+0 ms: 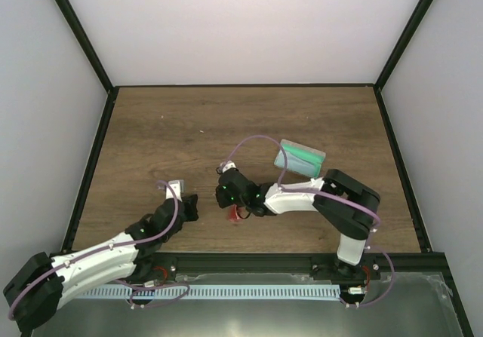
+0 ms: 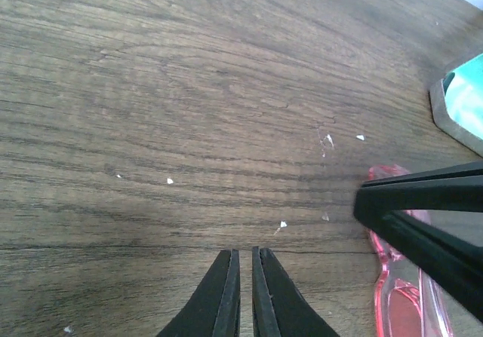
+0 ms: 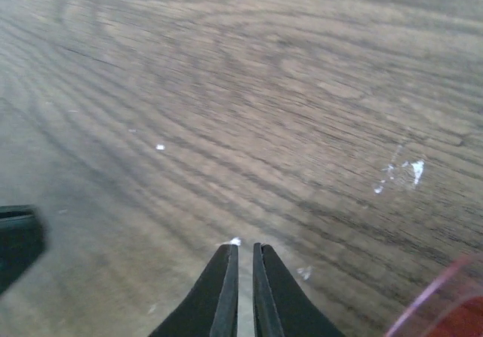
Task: Organize the sunglasses
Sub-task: Adjust the sunglasses at the center of the board.
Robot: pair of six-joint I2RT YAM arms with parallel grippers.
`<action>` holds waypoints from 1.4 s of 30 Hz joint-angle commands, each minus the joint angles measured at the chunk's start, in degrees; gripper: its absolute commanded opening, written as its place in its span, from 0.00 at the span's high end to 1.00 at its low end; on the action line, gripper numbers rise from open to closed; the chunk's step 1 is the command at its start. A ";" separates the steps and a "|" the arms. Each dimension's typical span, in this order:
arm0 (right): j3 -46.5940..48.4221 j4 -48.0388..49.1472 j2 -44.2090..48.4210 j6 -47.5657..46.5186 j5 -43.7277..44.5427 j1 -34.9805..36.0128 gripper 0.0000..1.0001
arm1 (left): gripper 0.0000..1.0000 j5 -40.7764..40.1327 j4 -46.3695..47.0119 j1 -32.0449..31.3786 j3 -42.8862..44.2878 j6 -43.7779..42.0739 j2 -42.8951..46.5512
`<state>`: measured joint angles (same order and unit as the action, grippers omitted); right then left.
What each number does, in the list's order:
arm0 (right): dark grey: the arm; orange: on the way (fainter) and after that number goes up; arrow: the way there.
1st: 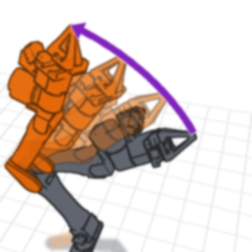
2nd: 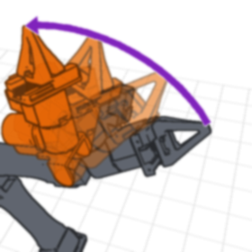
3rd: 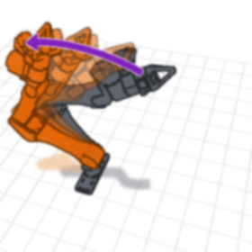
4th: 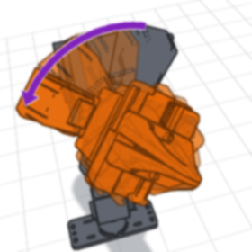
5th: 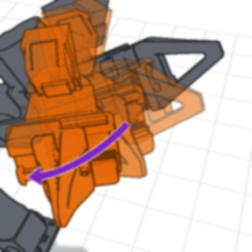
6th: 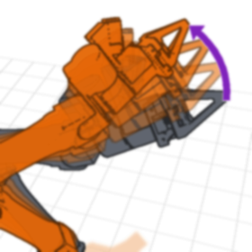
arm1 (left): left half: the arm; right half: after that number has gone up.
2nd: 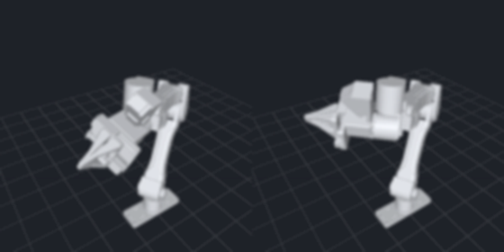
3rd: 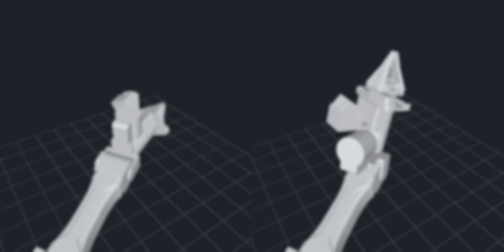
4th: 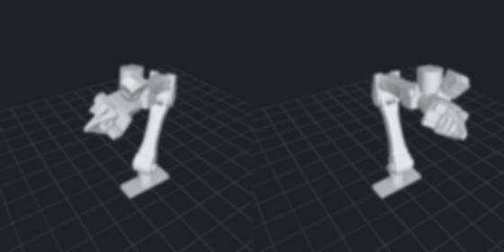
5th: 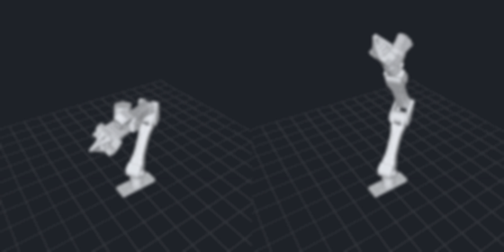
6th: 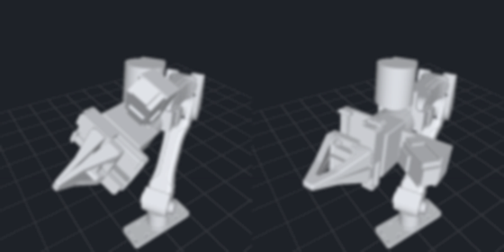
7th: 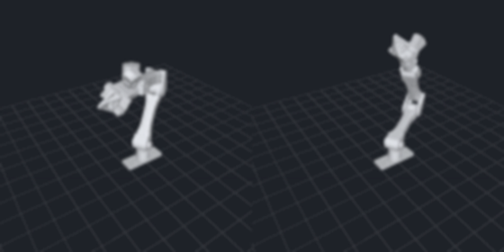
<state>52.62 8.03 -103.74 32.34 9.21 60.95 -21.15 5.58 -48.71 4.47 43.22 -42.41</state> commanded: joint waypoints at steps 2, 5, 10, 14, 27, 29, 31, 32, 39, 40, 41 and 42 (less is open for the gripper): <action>-1.20 0.72 7.04 -1.27 -0.41 1.16 0.89 | 0.92 0.41 2.14 0.37 -0.61 -0.48 -1.40; -0.44 -2.34 7.68 -0.59 2.39 1.19 0.86 | 0.92 0.56 2.40 0.41 -0.60 -0.50 -1.38; -3.03 -3.10 9.00 0.91 4.01 1.25 0.86 | 0.92 1.17 2.56 0.40 -0.81 -0.68 -0.48; -7.27 -3.23 13.68 3.17 4.39 1.28 0.85 | 0.92 2.65 4.47 0.43 -1.95 -0.87 0.16; -14.14 -11.36 23.60 13.78 8.36 3.26 0.76 | 0.89 10.17 22.23 0.19 1.62 -2.97 -22.14; -15.61 -10.94 25.33 14.63 8.56 3.27 0.69 | 0.89 10.97 23.44 0.13 2.51 -4.48 -24.47; -16.76 -11.03 26.86 15.28 8.96 3.25 0.65 | 0.89 12.34 24.74 0.04 2.86 -4.90 -26.32; -17.06 -11.33 27.47 15.52 9.26 3.23 0.64 | 0.89 12.96 25.58 -0.18 2.91 -4.98 -27.03; -17.54 -12.64 28.09 16.57 10.43 3.26 0.64 | 0.89 13.42 27.33 -2.36 2.31 -3.63 -28.62; -17.45 -12.76 27.94 16.66 10.51 3.26 0.64 | 0.89 13.41 27.35 -2.66 2.06 -3.52 -28.27; -17.40 -12.78 27.77 16.66 10.56 3.28 0.64 | 0.89 13.41 27.27 -2.99 1.71 -3.50 -27.88; -17.30 -12.66 27.54 16.62 10.57 3.30 0.64 | 0.89 13.46 26.98 -3.39 1.53 -3.52 -27.37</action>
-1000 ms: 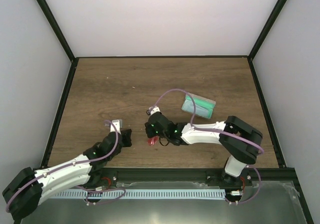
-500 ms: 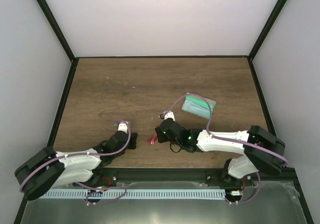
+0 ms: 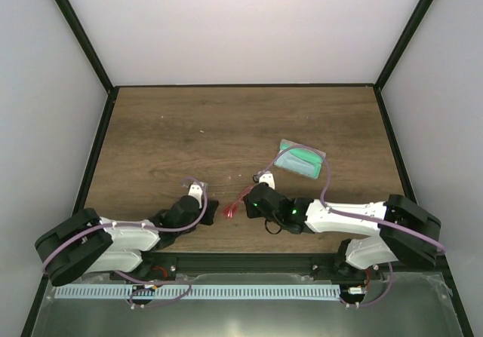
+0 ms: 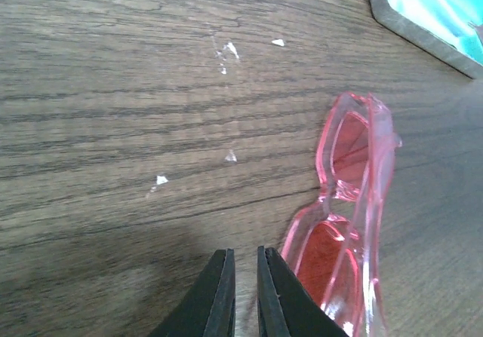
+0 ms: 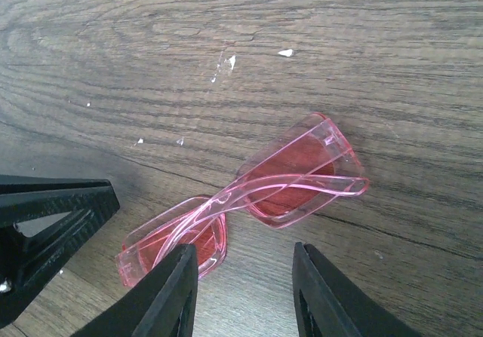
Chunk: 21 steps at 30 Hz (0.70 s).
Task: Organize the sunglasses
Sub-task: Adjust the sunglasses at the center of the board.
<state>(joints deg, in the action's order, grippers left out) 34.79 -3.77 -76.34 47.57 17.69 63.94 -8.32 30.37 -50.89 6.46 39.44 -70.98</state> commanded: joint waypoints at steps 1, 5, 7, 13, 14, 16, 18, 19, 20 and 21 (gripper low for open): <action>0.57 -0.70 0.05 1.34 2.23 0.25 0.64 | 0.88 0.42 1.66 -1.68 -0.56 0.27 1.89; 0.63 0.13 -0.76 0.86 2.40 0.33 0.64 | 0.88 -0.21 -0.15 -3.37 -0.61 0.28 3.73; 0.64 0.28 -1.28 0.79 2.38 0.31 0.64 | 0.88 -0.04 -0.26 -4.08 -0.56 0.27 4.15; -0.37 1.17 -0.57 0.47 2.38 0.39 0.64 | 0.88 -0.44 1.21 -6.68 -0.49 2.76 3.03; -0.54 1.32 -0.36 0.31 2.37 0.38 0.64 | 0.87 -0.69 1.45 -7.05 -0.42 2.83 2.35; -0.60 1.44 0.06 0.17 2.31 0.37 0.64 | 0.87 -1.03 2.36 -7.62 -0.39 3.15 0.28; -0.68 1.63 0.28 -0.02 2.11 0.32 0.64 | 0.88 -1.28 3.82 -8.34 -0.39 3.64 -1.61; -0.83 1.77 0.42 -0.01 2.09 0.32 0.64 | 0.88 -1.78 4.56 -8.97 -0.46 3.96 -2.29; -0.92 1.87 0.52 -0.08 1.99 0.34 0.64 | 0.88 -2.44 5.02 -9.75 -0.39 4.16 -2.70; -1.04 1.84 0.61 -0.03 1.99 0.36 0.64 | 0.88 -2.85 5.08 -10.52 -0.24 4.38 -3.02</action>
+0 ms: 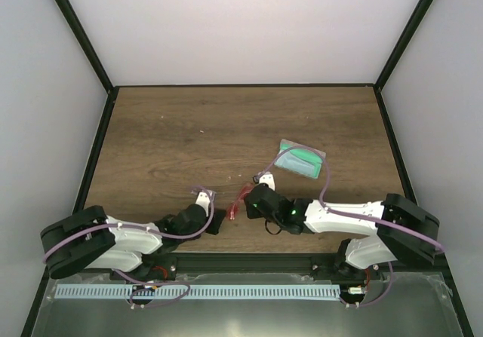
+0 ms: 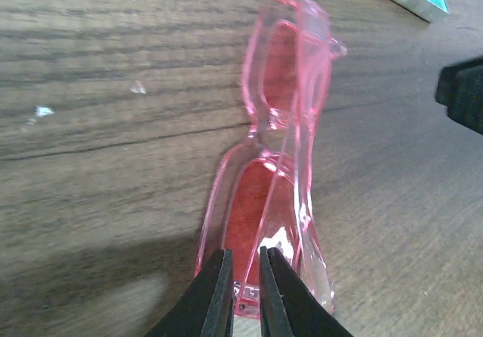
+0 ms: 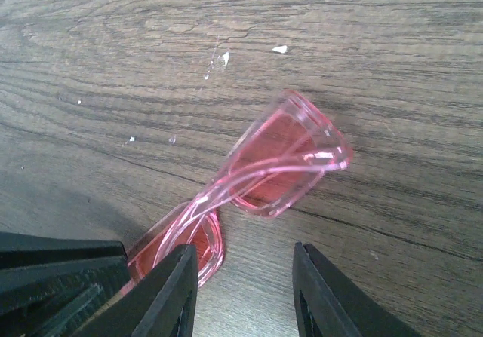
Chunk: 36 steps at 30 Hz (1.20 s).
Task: Organize the sunglasses
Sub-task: Adjust the sunglasses at the center of the board.
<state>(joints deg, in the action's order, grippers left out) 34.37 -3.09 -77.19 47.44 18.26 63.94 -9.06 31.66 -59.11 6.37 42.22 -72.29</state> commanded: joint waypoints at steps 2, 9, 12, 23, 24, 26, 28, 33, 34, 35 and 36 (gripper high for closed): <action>-1.08 1.27 1.95 0.11 1.33 0.45 0.64 | 0.88 -3.08 3.06 -3.84 0.74 1.73 -2.09; -1.36 1.03 2.57 0.02 1.15 0.61 0.63 | 0.88 -6.19 -0.24 -6.28 2.96 2.83 -0.66; -0.49 1.61 0.72 -0.91 0.60 1.17 0.62 | 0.88 -7.62 -2.79 -6.28 2.85 2.25 2.49; 9.26 -0.43 -10.47 -1.94 2.24 4.46 0.53 | 0.87 -16.84 -23.92 -6.24 1.89 1.47 25.89; 9.87 -0.60 -11.46 -1.96 2.24 4.44 0.53 | 0.87 -17.46 -26.05 -6.24 1.89 1.67 28.13; 11.06 -0.72 -13.24 -2.11 2.21 4.49 0.53 | 0.87 -18.16 -28.72 -6.24 0.51 2.10 32.13; 12.46 -1.39 -15.16 -2.00 2.29 4.52 0.53 | 0.87 -18.42 -30.07 -6.23 -0.66 2.52 34.99; 15.35 -4.75 -19.00 -0.58 4.29 4.68 0.53 | 0.86 -19.13 -32.16 -6.13 -1.95 3.25 38.80; 15.68 -5.26 -19.36 -0.41 4.58 4.76 0.53 | 0.86 -19.11 -32.15 -6.16 -2.02 3.25 39.02; 15.93 -5.56 -19.66 -0.38 4.78 4.78 0.54 | 0.86 -19.07 -32.04 -6.11 -1.98 3.12 39.06; 16.05 -5.68 -19.93 -0.34 4.86 4.86 0.54 | 0.86 -19.02 -31.83 -6.10 -1.93 2.99 39.02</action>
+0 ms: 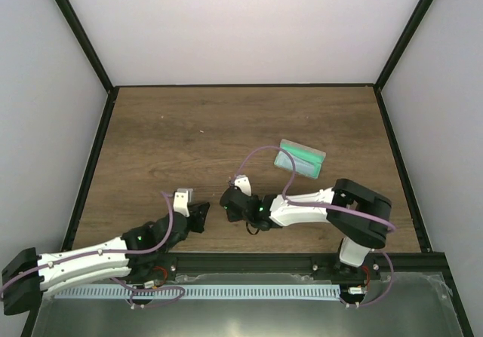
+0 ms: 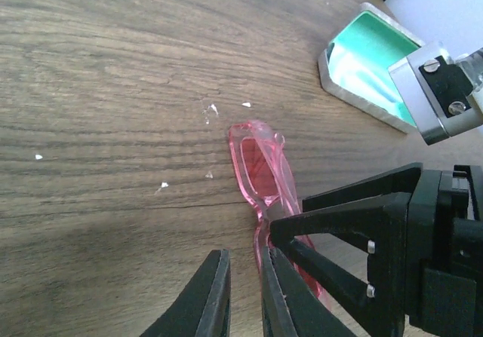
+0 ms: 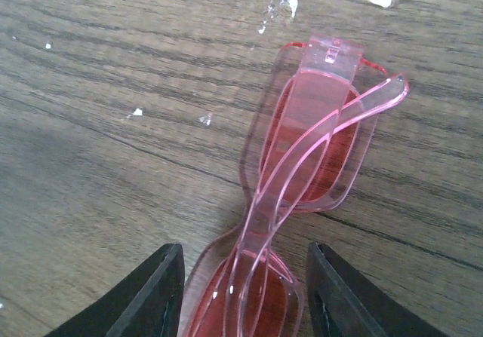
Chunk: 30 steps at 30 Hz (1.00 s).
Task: Organize the sunglasses
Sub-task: Adjust the sunglasses at the center of the board, then pick up the sunglasses from the center of the board.
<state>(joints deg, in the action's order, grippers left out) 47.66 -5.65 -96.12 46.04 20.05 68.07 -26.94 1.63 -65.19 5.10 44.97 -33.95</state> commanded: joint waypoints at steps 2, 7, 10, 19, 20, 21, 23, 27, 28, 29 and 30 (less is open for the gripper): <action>3.07 -3.37 -1.36 1.12 3.04 0.81 0.57 | 0.86 -1.30 -1.66 -0.09 -0.47 -0.18 0.41; 3.79 -4.00 -2.22 1.33 3.40 0.81 0.68 | 0.85 -1.70 -1.16 -0.03 -0.66 -0.15 -0.86; 3.89 -4.19 -2.40 1.49 3.51 0.85 0.74 | 0.85 -1.80 -0.85 -0.06 -0.80 -0.11 -1.31; 3.57 -5.47 -1.19 2.09 5.02 0.89 0.82 | 0.85 -1.92 0.18 -0.07 -0.80 -0.14 -2.49; 3.38 -5.48 -0.73 2.12 5.14 0.89 0.82 | 0.85 -1.91 0.36 -0.05 -0.80 -0.08 -2.71; 3.14 -5.34 -0.04 1.99 5.21 0.84 0.82 | 0.85 -1.90 0.51 -0.03 -0.81 -0.06 -2.94; 2.64 -5.25 1.28 1.73 5.56 0.85 0.83 | 0.85 -2.02 0.71 -0.07 -0.65 -0.05 -3.32; 1.69 -5.93 4.49 1.49 6.74 0.81 0.84 | 0.84 -2.51 1.78 -0.05 -0.22 -0.57 -4.26; 1.35 -6.17 5.56 1.41 7.04 0.74 0.84 | 0.84 -2.64 2.44 0.03 -0.02 -0.85 -4.92; 0.81 -6.37 6.64 1.37 7.29 0.67 0.84 | 0.84 -2.70 3.07 0.18 0.42 -1.30 -6.13; 0.36 -6.61 7.92 1.27 7.48 0.47 0.84 | 0.84 -2.76 3.57 0.46 1.18 -1.78 -7.38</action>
<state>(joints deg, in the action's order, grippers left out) 49.23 -11.20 -93.08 47.29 24.14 68.40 -28.47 1.89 -65.19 5.02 44.75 -38.63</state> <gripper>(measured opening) 0.165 0.157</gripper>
